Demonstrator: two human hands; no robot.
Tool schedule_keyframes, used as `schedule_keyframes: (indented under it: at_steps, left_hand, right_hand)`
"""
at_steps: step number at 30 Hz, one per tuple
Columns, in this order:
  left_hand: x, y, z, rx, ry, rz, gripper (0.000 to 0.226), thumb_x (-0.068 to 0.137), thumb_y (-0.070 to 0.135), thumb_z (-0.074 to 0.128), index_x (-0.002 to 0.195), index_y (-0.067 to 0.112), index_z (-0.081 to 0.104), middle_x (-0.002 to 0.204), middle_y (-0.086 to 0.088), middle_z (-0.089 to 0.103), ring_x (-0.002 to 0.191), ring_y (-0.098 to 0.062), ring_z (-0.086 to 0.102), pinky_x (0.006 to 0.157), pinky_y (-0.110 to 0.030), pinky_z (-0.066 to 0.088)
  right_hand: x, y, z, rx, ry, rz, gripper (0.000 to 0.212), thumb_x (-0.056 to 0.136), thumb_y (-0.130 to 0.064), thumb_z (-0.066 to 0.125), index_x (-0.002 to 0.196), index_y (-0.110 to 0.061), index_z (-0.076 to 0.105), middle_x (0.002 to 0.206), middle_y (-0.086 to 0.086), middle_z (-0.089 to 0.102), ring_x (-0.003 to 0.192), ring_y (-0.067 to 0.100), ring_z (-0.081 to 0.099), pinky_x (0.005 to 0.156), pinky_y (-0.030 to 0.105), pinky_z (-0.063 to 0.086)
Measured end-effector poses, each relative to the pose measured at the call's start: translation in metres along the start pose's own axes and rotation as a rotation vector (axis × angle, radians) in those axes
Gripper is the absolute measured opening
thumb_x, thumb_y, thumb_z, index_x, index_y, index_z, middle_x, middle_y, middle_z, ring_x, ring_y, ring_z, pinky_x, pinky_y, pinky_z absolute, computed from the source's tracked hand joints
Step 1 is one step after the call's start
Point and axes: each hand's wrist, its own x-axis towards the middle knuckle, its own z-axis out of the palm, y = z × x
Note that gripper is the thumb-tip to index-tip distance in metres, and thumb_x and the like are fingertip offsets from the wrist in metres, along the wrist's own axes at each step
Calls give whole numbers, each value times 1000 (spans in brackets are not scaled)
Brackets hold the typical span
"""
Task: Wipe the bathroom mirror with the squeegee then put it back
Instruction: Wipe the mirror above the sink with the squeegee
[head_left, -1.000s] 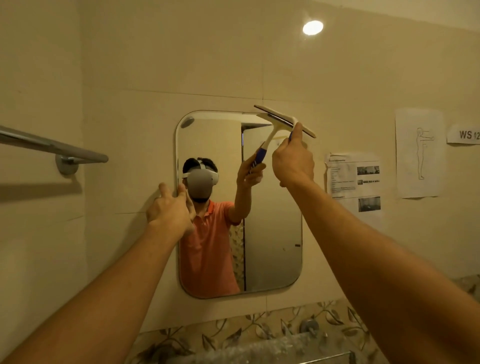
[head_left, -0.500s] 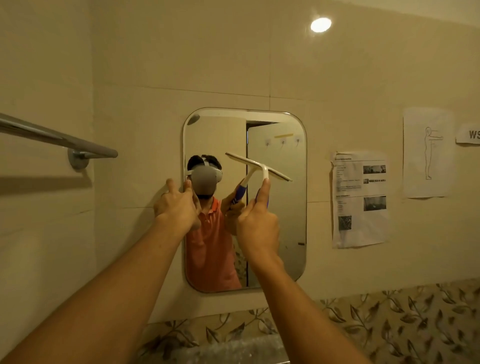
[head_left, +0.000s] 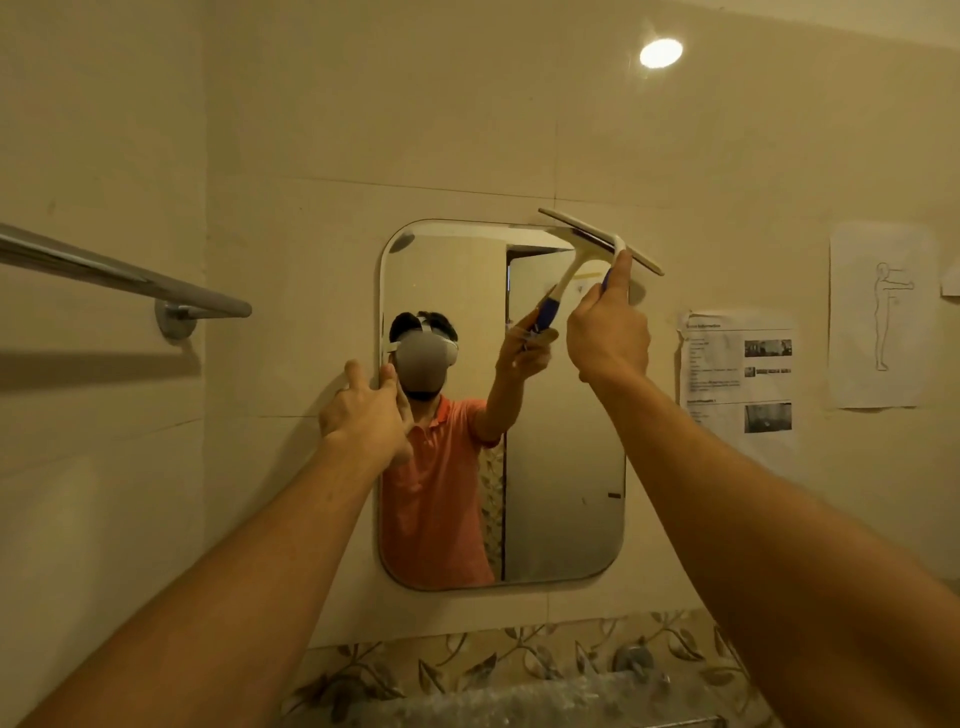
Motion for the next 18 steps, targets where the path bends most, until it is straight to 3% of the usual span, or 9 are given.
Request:
schedule_keyframes:
  at_steps: [6,11,18]
  left_hand:
    - [-1,4,0,-17,-3,-16,95,81,32,74,158,27,18,143,-17,16,112,-30,53,76,-34,52]
    - [-2,3,0,-27,-7,-20,98,81,32,75,159,28,16,145,-17,15,114,-30,52,78,-34,52]
    - [-4,4,-2,-27,-5,-30,102,77,36,80,158,29,17,142,-16,17,113,-30,52,78,-34,53]
  right_hand:
    - [-30,15,13,-17,-35,-4,64,109,-32,31,159,-38,-8,75,5,56,62,19,59,61,42,61]
    - [-92,46,34,-9,-59,-25,67,108,-32,32,159,-36,-11,70,4,55,54,14,53,47,28,40]
    - [-143,79,44,-63,-153,-9,67,108,-36,31,156,-44,-15,66,1,56,55,16,56,53,34,49]
